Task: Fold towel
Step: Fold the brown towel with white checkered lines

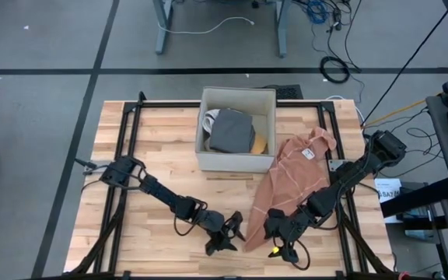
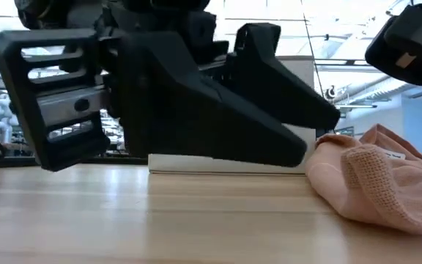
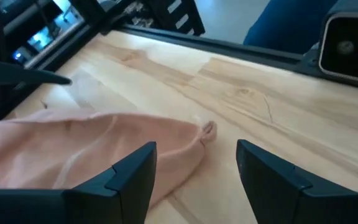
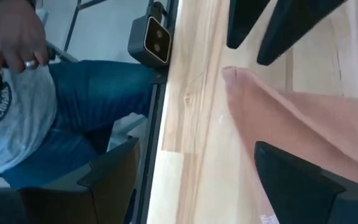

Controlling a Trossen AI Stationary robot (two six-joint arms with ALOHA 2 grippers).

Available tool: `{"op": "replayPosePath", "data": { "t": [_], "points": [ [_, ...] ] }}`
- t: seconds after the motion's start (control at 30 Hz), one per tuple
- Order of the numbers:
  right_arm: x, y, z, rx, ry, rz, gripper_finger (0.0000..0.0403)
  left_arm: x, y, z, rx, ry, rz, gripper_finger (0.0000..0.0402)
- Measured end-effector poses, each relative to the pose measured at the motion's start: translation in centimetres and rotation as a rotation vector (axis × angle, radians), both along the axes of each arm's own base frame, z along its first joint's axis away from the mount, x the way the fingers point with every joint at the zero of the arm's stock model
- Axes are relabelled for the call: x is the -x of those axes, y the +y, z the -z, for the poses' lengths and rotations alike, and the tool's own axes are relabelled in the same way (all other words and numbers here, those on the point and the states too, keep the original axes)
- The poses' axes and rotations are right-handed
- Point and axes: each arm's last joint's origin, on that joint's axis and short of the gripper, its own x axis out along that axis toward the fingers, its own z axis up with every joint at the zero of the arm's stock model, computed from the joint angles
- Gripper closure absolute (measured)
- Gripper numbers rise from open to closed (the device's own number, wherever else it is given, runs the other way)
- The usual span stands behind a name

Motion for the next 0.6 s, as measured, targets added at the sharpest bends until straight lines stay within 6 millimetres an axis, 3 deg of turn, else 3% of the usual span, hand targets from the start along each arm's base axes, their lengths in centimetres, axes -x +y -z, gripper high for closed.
{"op": "replayPosePath", "data": {
  "t": [0.2, 0.4, 0.6],
  "points": [
    [0.0, 0.1, 0.0, -0.006, 0.006, 0.035, 0.0101, -1.4, -1.0, 0.1, -0.024, -0.043, 0.063, 0.0206],
    [0.0, 0.0, 0.0, -0.008, 0.007, 0.059, 0.0101, -2.7, -2.5, 0.7, -0.177, 0.014, 0.149, 0.0210],
    [0.1, 0.2, 0.0, 0.001, -0.001, 0.064, 0.0101, -3.9, -2.5, 0.8, -0.276, 0.027, 0.070, 0.0210]
  ]
}}
